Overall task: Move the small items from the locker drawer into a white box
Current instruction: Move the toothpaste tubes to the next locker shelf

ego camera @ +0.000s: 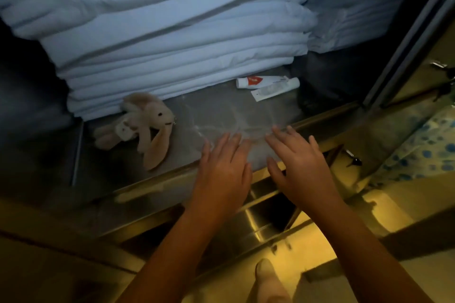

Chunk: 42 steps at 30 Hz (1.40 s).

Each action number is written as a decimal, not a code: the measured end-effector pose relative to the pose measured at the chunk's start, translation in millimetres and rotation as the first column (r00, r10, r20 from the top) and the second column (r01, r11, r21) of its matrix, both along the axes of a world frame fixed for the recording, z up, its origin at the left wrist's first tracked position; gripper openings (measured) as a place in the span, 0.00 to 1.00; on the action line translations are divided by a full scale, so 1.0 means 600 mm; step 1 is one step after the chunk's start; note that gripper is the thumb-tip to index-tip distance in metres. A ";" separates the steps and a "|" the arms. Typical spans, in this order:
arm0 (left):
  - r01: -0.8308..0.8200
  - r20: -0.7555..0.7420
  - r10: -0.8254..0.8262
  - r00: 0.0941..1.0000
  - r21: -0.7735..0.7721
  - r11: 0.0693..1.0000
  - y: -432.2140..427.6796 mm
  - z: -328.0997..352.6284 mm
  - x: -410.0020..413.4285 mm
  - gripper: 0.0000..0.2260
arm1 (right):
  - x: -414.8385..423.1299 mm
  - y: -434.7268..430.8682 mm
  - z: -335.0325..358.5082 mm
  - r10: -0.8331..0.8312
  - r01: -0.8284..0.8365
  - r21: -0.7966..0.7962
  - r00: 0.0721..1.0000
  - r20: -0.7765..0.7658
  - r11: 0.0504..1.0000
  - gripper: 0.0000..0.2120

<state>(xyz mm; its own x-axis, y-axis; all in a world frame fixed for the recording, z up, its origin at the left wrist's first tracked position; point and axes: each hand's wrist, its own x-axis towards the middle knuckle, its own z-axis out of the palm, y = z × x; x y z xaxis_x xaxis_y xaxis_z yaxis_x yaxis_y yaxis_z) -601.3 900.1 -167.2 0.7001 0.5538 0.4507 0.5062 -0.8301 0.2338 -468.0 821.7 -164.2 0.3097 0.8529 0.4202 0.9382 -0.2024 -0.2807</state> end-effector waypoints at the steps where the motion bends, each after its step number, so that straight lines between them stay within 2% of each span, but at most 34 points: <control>1: -0.006 -0.004 0.006 1.000 0.011 1.000 0.012 0.000 0.020 0.19 | 0.021 0.013 0.002 0.000 0.000 0.003 1.000 0.005 1.000 0.21; 5: -0.030 -0.001 0.030 1.000 -0.050 0.998 0.059 0.007 0.101 0.20 | 0.109 0.064 0.009 0.020 -0.019 -0.049 0.999 0.027 0.999 0.22; 8: -0.035 -0.030 0.035 0.999 -0.004 0.999 0.095 0.010 0.156 0.20 | 0.165 0.101 0.010 0.024 -0.023 -0.123 1.000 0.010 0.992 0.23; 13: -0.061 -0.066 0.063 0.996 0.037 0.997 0.147 0.012 0.223 0.20 | 0.232 0.150 0.006 0.083 -0.085 -0.088 0.996 -0.024 0.992 0.21; 18: -0.028 -0.189 0.047 0.981 0.102 0.994 0.185 0.008 0.263 0.18 | 0.279 0.194 -0.003 0.143 -0.141 -0.123 0.990 0.002 0.982 0.21; 21: -0.033 -0.217 0.049 0.975 0.074 0.997 0.201 0.010 0.281 0.21 | 0.296 0.219 -0.009 0.175 -0.173 -0.159 0.985 0.001 0.972 0.22; 27: -0.066 -0.218 0.075 0.973 0.051 0.997 0.236 0.002 0.306 0.20 | 0.317 0.251 -0.017 0.220 -0.205 -0.244 0.975 0.034 0.948 0.22; 30: -0.088 -0.305 0.100 0.947 0.052 0.995 0.260 -0.009 0.314 0.21 | 0.321 0.259 -0.022 0.237 -0.218 -0.276 0.971 0.037 0.936 0.23; 38: -0.151 -0.428 0.167 0.888 0.071 0.986 0.287 -0.031 0.316 0.25 | 0.317 0.259 -0.026 0.220 -0.193 -0.317 0.974 0.053 0.929 0.22; 42: -0.134 -0.427 0.122 0.896 0.003 0.991 0.286 -0.033 0.310 0.26 | 0.308 0.249 -0.028 0.187 -0.162 -0.317 0.981 0.053 0.935 0.22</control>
